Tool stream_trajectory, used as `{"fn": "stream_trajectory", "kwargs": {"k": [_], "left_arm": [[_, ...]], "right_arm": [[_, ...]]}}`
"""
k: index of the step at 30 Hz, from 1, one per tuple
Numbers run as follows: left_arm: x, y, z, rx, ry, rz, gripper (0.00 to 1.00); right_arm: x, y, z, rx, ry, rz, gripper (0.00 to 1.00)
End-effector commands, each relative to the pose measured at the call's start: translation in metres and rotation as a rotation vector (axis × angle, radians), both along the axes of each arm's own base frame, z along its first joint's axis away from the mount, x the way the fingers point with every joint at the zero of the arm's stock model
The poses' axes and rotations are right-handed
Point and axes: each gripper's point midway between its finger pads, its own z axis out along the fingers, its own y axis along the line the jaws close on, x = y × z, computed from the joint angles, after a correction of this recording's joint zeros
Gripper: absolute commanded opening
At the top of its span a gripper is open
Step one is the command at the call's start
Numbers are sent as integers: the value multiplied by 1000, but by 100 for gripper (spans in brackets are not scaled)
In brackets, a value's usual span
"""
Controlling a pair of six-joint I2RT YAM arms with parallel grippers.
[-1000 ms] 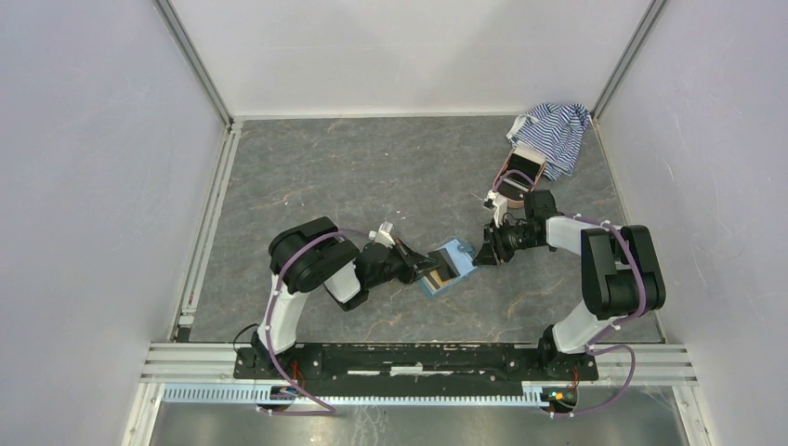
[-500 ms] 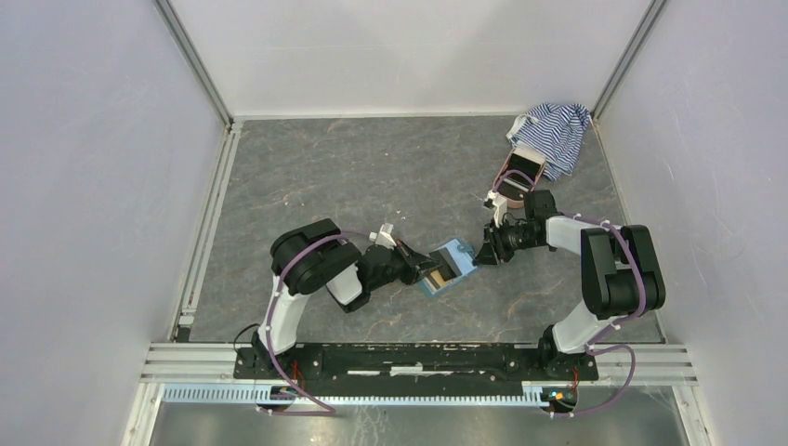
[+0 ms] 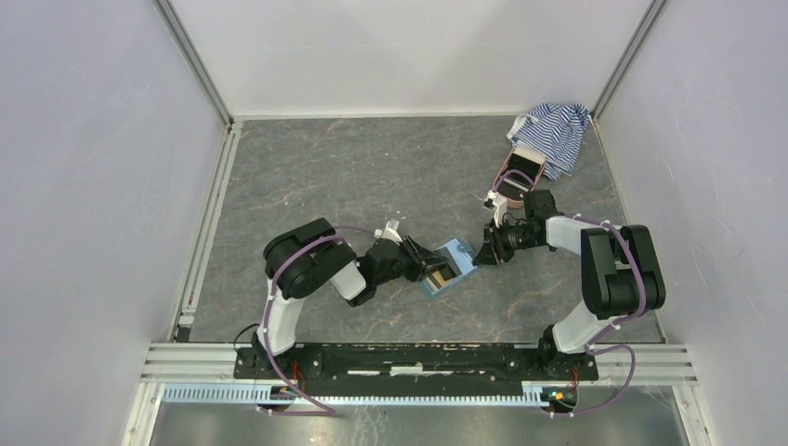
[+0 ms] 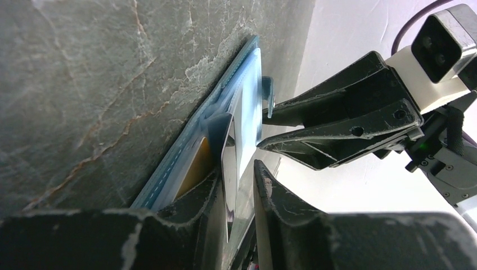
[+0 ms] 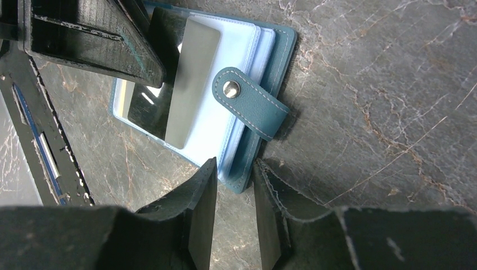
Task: Put the credit cards into the card holder
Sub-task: Insert the credit card into the card holder.
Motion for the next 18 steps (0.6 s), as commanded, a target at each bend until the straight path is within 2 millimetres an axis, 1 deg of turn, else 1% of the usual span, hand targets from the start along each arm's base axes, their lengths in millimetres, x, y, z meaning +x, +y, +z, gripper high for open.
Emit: {"fn": "stream_trajectory", "kwargs": {"k": [1, 7, 18], "left_arm": [[-5, 7, -21, 131, 35, -7, 32], [-5, 11, -18, 208, 29, -13, 34], [-1, 5, -6, 228, 3, -37, 36]], "right_arm": [[7, 4, 9, 21, -28, 13, 36], [8, 5, 10, 24, -32, 15, 36], [9, 4, 12, 22, -41, 17, 36]]}}
